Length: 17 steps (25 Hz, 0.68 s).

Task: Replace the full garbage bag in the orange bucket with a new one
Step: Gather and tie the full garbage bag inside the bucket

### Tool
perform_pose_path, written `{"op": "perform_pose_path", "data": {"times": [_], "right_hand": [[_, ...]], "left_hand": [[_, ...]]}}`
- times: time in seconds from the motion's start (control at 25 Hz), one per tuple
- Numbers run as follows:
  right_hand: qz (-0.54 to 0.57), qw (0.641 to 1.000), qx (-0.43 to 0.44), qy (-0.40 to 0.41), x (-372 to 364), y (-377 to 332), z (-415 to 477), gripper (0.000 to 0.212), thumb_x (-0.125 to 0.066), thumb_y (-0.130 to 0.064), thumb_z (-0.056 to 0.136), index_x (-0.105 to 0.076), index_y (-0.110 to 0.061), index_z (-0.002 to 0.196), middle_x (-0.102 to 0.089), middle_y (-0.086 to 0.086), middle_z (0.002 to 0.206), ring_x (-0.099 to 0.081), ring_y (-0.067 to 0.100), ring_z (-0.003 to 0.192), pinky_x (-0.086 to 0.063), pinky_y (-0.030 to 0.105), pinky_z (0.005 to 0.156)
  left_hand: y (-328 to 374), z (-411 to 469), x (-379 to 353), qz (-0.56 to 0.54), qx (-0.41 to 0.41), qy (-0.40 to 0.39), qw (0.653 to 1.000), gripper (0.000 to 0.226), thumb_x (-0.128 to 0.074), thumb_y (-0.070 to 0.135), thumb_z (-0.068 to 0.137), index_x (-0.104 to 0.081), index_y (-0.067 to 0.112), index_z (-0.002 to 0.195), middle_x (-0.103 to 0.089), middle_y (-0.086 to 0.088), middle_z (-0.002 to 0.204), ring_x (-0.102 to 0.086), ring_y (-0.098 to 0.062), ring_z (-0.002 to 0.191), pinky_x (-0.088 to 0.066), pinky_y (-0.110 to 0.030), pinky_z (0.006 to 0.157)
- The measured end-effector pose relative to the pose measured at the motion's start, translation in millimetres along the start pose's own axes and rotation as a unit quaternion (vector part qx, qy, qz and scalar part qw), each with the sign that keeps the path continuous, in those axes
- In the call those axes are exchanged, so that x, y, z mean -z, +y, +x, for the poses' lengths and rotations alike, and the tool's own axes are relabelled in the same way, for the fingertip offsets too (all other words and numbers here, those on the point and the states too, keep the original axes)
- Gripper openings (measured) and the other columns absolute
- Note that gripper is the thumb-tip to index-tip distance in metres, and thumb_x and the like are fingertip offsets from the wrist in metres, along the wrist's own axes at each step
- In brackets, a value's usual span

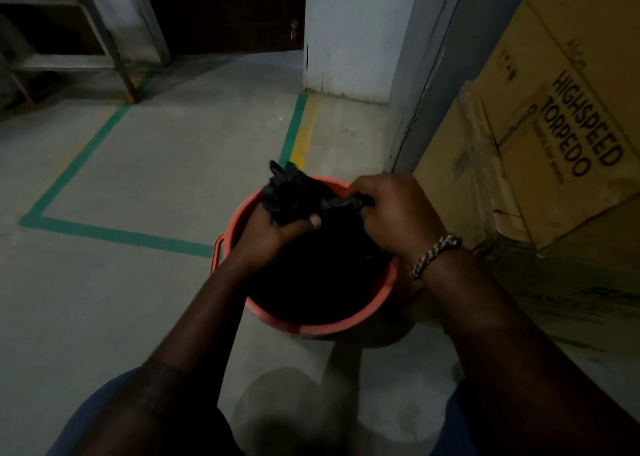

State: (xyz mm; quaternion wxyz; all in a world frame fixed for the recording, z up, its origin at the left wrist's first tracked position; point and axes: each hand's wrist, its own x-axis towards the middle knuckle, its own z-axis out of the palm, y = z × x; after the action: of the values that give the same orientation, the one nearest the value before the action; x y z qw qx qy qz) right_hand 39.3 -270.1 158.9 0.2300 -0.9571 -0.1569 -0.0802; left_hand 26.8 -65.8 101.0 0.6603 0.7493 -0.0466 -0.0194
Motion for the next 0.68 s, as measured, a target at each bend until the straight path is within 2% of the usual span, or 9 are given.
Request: {"op": "perform_pose_path", "data": {"times": [0.08,0.12,0.2,0.28,0.4,0.44,0.52,0.6,0.68], "right_hand": [[-0.009,0.999,0.052,-0.006,0,-25,2,0.028,-0.059,-0.01,0.075,-0.063,-0.023,0.099,-0.07,0.006,0.092,-0.066,0.033,0.087,-0.054,0.036,0.069],[-0.022,0.997,0.073,-0.018,-4,-35,4,0.027,-0.063,-0.011,0.075,-0.057,-0.023,0.099,-0.065,0.006,0.091,-0.064,0.034,0.085,-0.051,0.036,0.066],[-0.006,0.995,0.096,-0.037,-10,-45,2,0.029,-0.063,-0.009,0.077,-0.053,-0.022,0.101,-0.06,0.005,0.092,-0.061,0.034,0.085,-0.05,0.038,0.066],[0.087,0.993,0.076,-0.009,-13,-41,-2,0.033,-0.061,-0.006,0.077,-0.057,-0.023,0.105,-0.062,0.002,0.097,-0.062,0.028,0.091,-0.054,0.04,0.073],[0.171,0.981,0.016,0.091,-27,-30,-16,0.045,-0.066,-0.002,0.075,-0.062,-0.021,0.116,-0.062,-0.001,0.113,-0.061,0.02,0.107,-0.054,0.037,0.091],[0.165,0.982,-0.016,0.087,-31,-26,-19,0.054,-0.07,-0.004,0.075,-0.059,-0.023,0.124,-0.06,-0.002,0.12,-0.058,0.019,0.115,-0.052,0.036,0.097],[0.136,0.988,-0.07,-0.007,-37,-14,-19,0.07,-0.078,-0.013,0.075,-0.051,-0.031,0.137,-0.059,-0.003,0.132,-0.054,0.021,0.126,-0.047,0.037,0.106],[0.059,0.992,-0.068,-0.086,-40,2,-17,0.05,-0.077,-0.02,0.076,-0.061,-0.034,0.122,-0.069,-0.002,0.119,-0.058,0.026,0.122,-0.046,0.039,0.1],[-0.047,0.995,-0.056,-0.061,-39,7,-15,0.016,-0.069,-0.026,0.077,-0.067,-0.033,0.091,-0.07,-0.005,0.097,-0.057,0.03,0.111,-0.036,0.038,0.087]], "left_hand": [[3,-2,-10,0.028,-0.024,-0.089,0.995,0.063,-0.083,0.002,0.076,-0.055,0.013,0.132,-0.067,0.001,0.127,-0.062,-0.006,0.12,-0.05,-0.027,0.1],[5,-2,-18,0.054,-0.04,-0.085,0.994,0.059,-0.081,0.001,0.078,-0.056,0.02,0.128,-0.068,0.003,0.122,-0.062,-0.002,0.117,-0.052,-0.024,0.095],[6,1,-24,0.109,-0.067,-0.018,0.992,0.04,-0.067,-0.003,0.087,-0.059,0.033,0.102,-0.067,0.012,0.094,-0.06,0.018,0.093,-0.049,-0.014,0.074],[11,3,-20,0.135,-0.069,0.04,0.988,0.038,-0.058,-0.007,0.09,-0.058,0.031,0.088,-0.06,0.019,0.079,-0.055,0.026,0.073,-0.039,-0.004,0.061],[12,6,-15,0.131,-0.068,0.035,0.988,0.033,-0.057,-0.005,0.093,-0.061,0.017,0.118,-0.058,0.025,0.095,-0.052,0.033,0.081,-0.036,0.006,0.071],[12,6,-14,0.13,-0.069,0.037,0.988,0.035,-0.057,-0.004,0.094,-0.06,0.01,0.125,-0.057,0.024,0.099,-0.051,0.033,0.084,-0.035,0.007,0.074],[10,5,-13,0.146,-0.085,0.053,0.984,0.035,-0.054,-0.001,0.096,-0.057,0.001,0.13,-0.056,0.015,0.109,-0.046,0.027,0.096,-0.032,0.01,0.077],[9,5,-13,0.142,-0.083,0.064,0.984,0.034,-0.051,0.001,0.099,-0.054,0.007,0.132,-0.053,0.011,0.112,-0.042,0.02,0.099,-0.031,0.011,0.076],[8,5,-15,0.123,-0.059,0.071,0.988,0.036,-0.045,0.003,0.103,-0.046,0.014,0.137,-0.05,0.017,0.11,-0.042,0.019,0.098,-0.031,0.011,0.075]]}}
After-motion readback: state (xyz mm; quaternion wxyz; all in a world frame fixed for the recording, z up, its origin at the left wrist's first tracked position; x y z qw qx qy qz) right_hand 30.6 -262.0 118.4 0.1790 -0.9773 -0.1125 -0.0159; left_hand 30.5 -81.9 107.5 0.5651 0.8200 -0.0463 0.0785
